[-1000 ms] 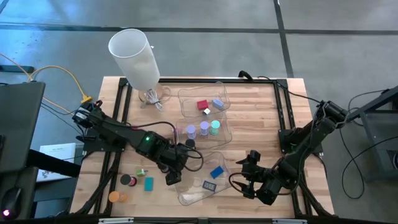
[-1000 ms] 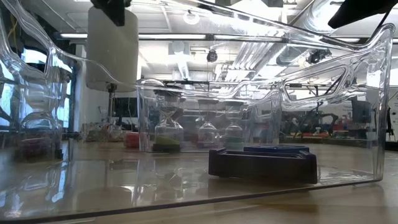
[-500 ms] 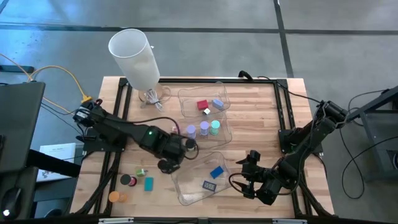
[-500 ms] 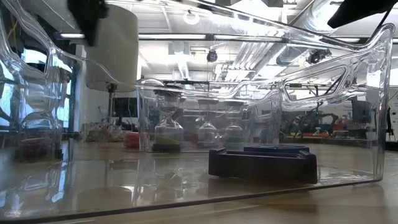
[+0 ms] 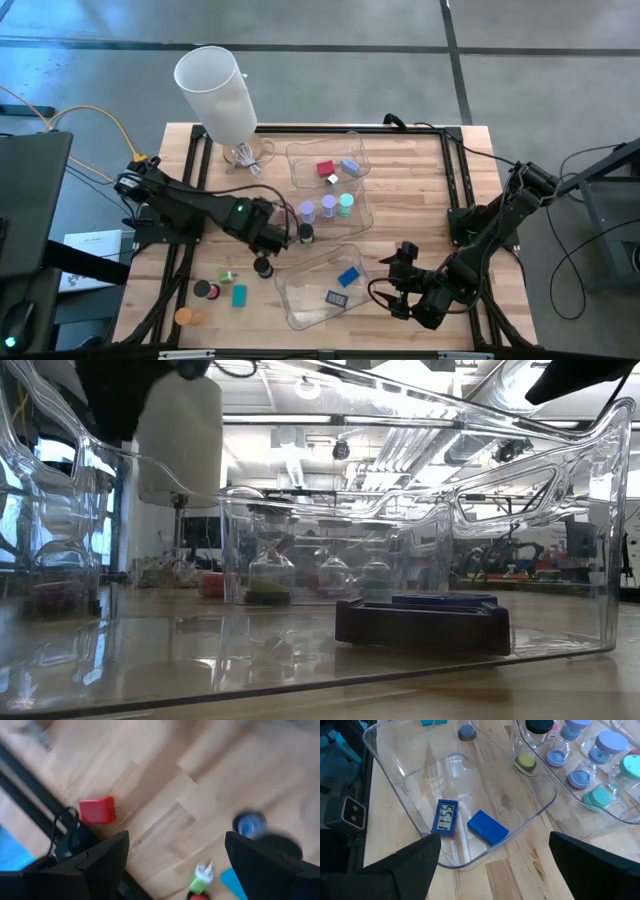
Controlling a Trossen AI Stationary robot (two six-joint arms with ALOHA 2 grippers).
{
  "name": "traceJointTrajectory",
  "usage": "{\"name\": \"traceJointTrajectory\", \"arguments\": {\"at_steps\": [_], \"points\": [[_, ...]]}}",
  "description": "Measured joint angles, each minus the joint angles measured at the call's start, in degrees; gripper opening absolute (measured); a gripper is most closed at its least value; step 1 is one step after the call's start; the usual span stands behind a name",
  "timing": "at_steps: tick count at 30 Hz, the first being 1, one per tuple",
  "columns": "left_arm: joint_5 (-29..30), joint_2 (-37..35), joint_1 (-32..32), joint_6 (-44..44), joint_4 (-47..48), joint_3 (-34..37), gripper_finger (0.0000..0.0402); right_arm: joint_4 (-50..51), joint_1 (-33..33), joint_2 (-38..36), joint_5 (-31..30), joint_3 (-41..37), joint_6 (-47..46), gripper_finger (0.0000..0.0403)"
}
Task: Pick & Place Office items
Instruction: Put the red charger adapter into the top transparent bin
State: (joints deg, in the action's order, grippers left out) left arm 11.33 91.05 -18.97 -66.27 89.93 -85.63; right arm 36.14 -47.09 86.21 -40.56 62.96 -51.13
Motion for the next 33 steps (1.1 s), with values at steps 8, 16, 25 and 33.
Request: {"name": "traceJointTrajectory", "arguments": {"at_steps": [8, 16, 25, 33], "points": [[-0.96, -0.05, 0.87, -17.27, 0.03, 4.85, 0.0321, 0.00, 0.00, 0.00, 0.18, 0.00, 1.52, 0.0362], [-6.75, -0.05, 0.19, -30.49, 0.13, 13.77, 0.0321, -0.39, 0.00, 0.00, 0.26, 0.00, 9.45, 0.0362], [-5.04, 0.10, -3.03, -51.42, -0.45, 15.01, 0.0321, -0.39, 0.00, 0.00, 0.77, 0.00, 18.57, 0.0362], [-0.07, 3.85, -7.32, -67.04, 0.05, 15.02, 0.0321, -0.59, 0.00, 0.00, 4.73, 0.00, 24.87, 0.0362]]}}
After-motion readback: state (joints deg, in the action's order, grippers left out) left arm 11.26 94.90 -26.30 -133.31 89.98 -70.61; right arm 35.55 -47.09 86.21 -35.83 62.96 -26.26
